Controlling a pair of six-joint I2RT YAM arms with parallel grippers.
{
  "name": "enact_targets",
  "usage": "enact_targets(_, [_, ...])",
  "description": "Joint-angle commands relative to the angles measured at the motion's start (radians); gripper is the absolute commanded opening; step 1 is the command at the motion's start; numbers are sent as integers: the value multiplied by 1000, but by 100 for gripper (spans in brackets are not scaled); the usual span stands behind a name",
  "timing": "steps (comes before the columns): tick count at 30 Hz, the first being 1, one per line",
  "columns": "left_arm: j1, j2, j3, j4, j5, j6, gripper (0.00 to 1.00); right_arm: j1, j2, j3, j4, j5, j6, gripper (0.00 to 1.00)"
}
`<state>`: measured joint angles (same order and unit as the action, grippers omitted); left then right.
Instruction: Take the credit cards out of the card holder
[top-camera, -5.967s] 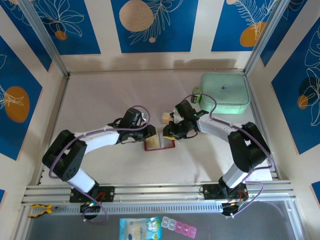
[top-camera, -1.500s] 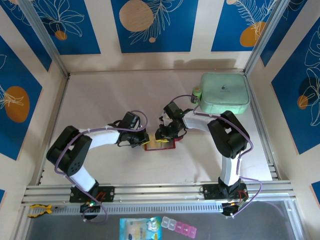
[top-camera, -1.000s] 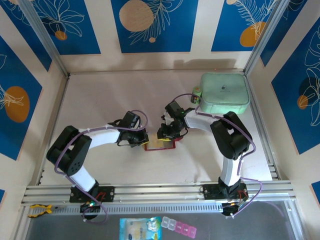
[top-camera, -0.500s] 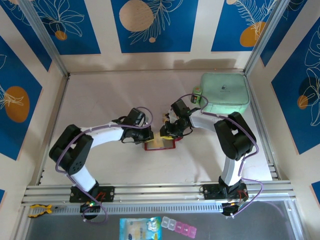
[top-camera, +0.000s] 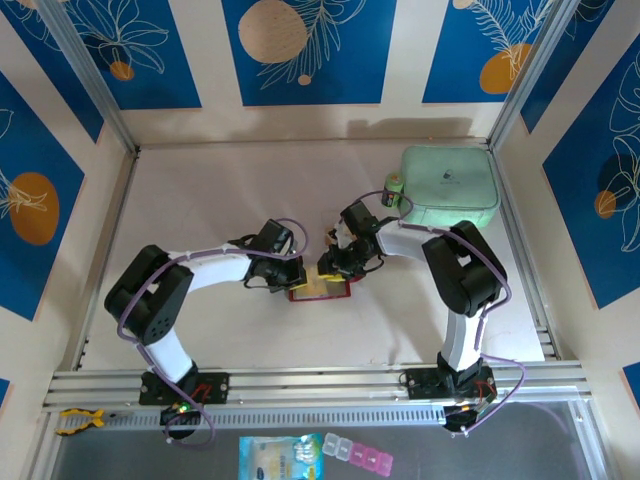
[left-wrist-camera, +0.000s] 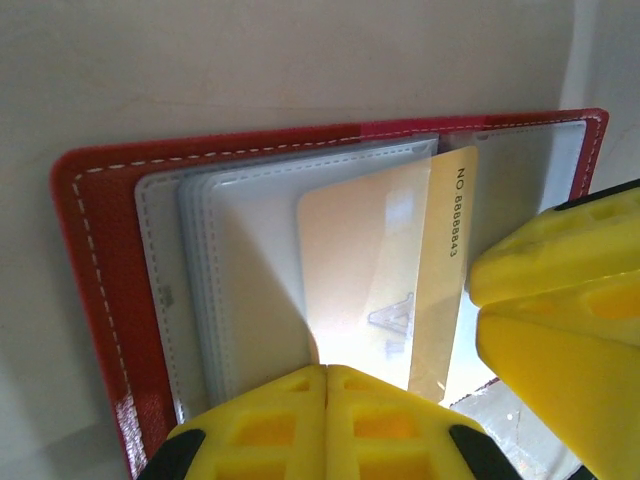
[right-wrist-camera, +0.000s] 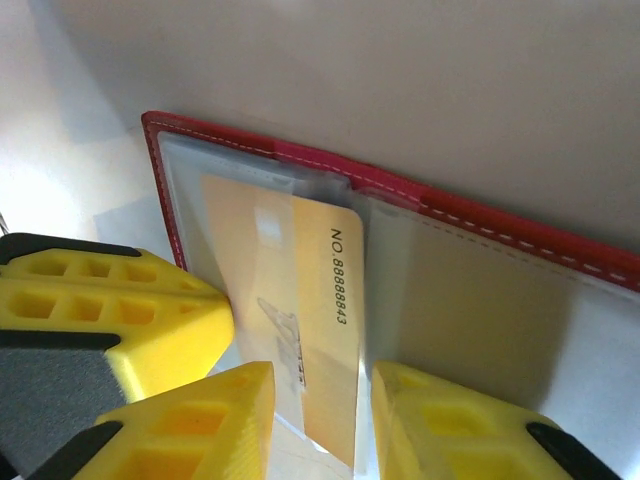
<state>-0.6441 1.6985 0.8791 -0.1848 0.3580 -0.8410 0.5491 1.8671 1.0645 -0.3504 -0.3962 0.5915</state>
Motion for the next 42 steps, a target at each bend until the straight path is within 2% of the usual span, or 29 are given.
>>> enact_targets(1, [-5, 12, 4, -67, -41, 26, 0, -5, 23, -12, 11, -39, -1, 34])
enact_targets(18, [-6, 20, -2, -61, -42, 20, 0, -2, 25, -21, 53, -109, 12, 33])
enact_targets(33, [-6, 18, 1, -63, -47, 18, 0, 3, -31, -27, 47, -104, 19, 24])
enact_targets(42, [-5, 17, 1, -70, -51, 20, 0, -1, -42, -17, 12, -86, 10, 14])
